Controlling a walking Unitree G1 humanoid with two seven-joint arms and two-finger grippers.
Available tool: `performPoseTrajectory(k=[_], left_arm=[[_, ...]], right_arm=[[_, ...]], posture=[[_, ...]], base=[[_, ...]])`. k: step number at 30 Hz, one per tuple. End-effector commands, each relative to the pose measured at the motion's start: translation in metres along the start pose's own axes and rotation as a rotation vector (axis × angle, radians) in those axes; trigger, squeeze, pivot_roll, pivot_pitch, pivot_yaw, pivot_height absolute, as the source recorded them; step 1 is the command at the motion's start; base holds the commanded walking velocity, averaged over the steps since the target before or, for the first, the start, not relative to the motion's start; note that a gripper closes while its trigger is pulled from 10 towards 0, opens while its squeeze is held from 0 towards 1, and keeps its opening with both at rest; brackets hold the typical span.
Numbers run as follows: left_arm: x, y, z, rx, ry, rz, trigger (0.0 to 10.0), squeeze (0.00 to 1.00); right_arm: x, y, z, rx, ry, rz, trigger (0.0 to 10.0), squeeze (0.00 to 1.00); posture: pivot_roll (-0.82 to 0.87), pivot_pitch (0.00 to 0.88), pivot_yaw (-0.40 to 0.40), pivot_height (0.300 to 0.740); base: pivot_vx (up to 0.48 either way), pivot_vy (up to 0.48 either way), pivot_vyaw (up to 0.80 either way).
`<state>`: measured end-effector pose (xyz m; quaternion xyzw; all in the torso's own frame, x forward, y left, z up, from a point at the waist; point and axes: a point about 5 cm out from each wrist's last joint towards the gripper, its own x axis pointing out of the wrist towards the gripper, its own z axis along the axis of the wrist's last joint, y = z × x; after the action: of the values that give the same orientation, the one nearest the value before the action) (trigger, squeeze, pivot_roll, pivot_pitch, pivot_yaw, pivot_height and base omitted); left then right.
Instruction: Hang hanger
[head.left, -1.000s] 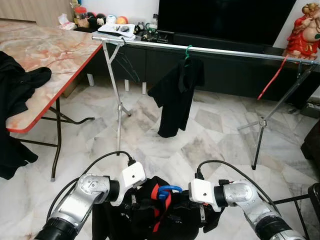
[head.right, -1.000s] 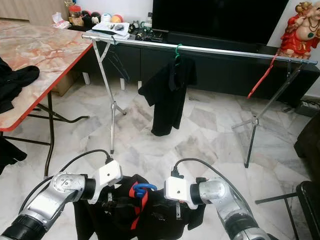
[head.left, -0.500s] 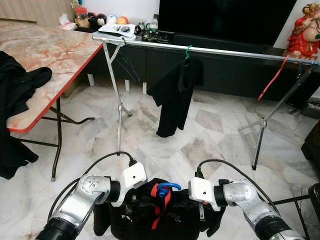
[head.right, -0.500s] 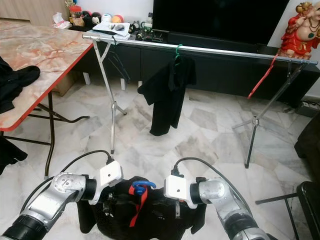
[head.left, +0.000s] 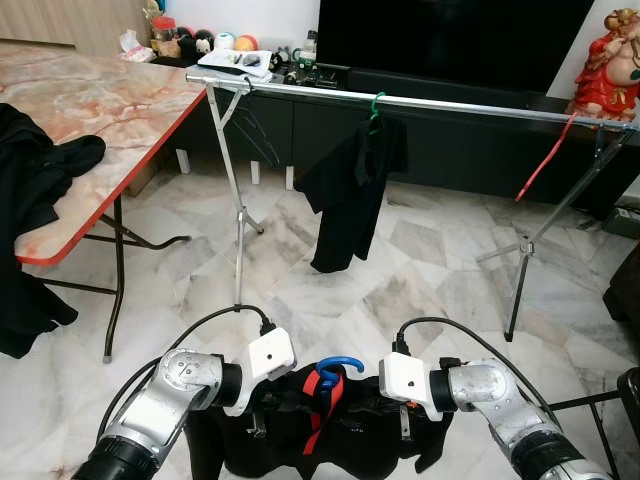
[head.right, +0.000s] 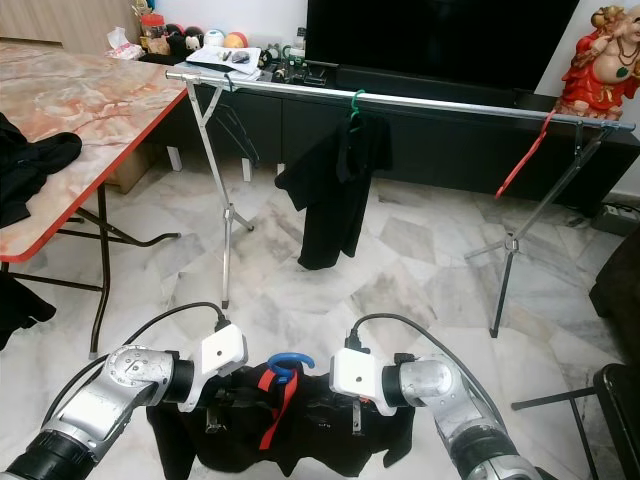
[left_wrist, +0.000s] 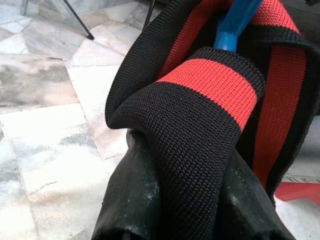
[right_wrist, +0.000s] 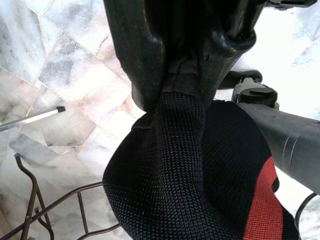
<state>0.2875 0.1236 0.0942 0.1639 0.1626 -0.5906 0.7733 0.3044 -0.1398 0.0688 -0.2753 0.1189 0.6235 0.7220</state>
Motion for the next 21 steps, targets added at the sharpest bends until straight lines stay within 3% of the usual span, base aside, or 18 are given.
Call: performPoseTrajectory(k=[1,7,8,9,10,11,12,13,21], left_arm=[[0.0018,0.0002,0.0066,-0.007,-0.038,0.013,0.0,0.0],[0.0016,0.0001,0.0071,-0.008,-0.044,0.013,0.0,0.0],[0.0016,0.0001,0.0072,-0.008,-0.045,0.012,0.0,0.0],[0.0016,0.0001,0.0072,-0.008,-0.045,0.012,0.0,0.0],[0.0017,0.0,0.0073,-0.009,-0.046,0.011,0.0,0.0],[0.0018,-0.0001,0.0076,-0.009,-0.048,0.01,0.0,0.0],[0.0018,-0.0002,0.0078,-0.009,-0.048,0.009,0.0,0.0],[0.0018,-0.0003,0.0079,-0.01,-0.049,0.009,0.0,0.0],[0.0016,-0.0006,0.0067,-0.012,-0.045,0.011,0.0,0.0]], right_arm=[[0.0037,-0.0023,0.0073,-0.015,-0.036,-0.009,0.0,0.0],[0.0044,-0.0018,0.0074,-0.012,-0.038,-0.005,0.0,0.0],[0.0047,-0.0018,0.0074,-0.012,-0.037,-0.005,3.8,0.0],[0.0047,-0.0018,0.0074,-0.012,-0.037,-0.005,3.8,0.0],[0.005,-0.0017,0.0072,-0.012,-0.035,-0.006,9.6,0.0],[0.005,-0.0014,0.007,-0.012,-0.034,-0.001,10.0,0.11],[0.0051,-0.001,0.0068,-0.006,-0.033,0.006,10.0,0.32],[0.0052,-0.0009,0.0067,-0.004,-0.034,0.008,10.0,0.98],[0.0055,0.0006,0.0069,0.009,-0.042,0.027,10.0,1.0]], posture=[[0.12,0.078,-0.061,0.74],[0.12,0.079,-0.061,0.74],[0.12,0.079,-0.061,0.74],[0.12,0.079,-0.061,0.74],[0.12,0.079,-0.061,0.74],[0.12,0.08,-0.062,0.74],[0.12,0.08,-0.062,0.74],[0.12,0.081,-0.062,0.74],[0.12,0.081,-0.062,0.74]], base=[[0.0,0.0,0.0],[0.0,0.0,0.0],[0.0,0.0,0.0],[0.0,0.0,0.0],[0.0,0.0,0.0],[0.0,0.0,0.0],[0.0,0.0,0.0],[0.0,0.0,0.0],[0.0,0.0,0.0]])
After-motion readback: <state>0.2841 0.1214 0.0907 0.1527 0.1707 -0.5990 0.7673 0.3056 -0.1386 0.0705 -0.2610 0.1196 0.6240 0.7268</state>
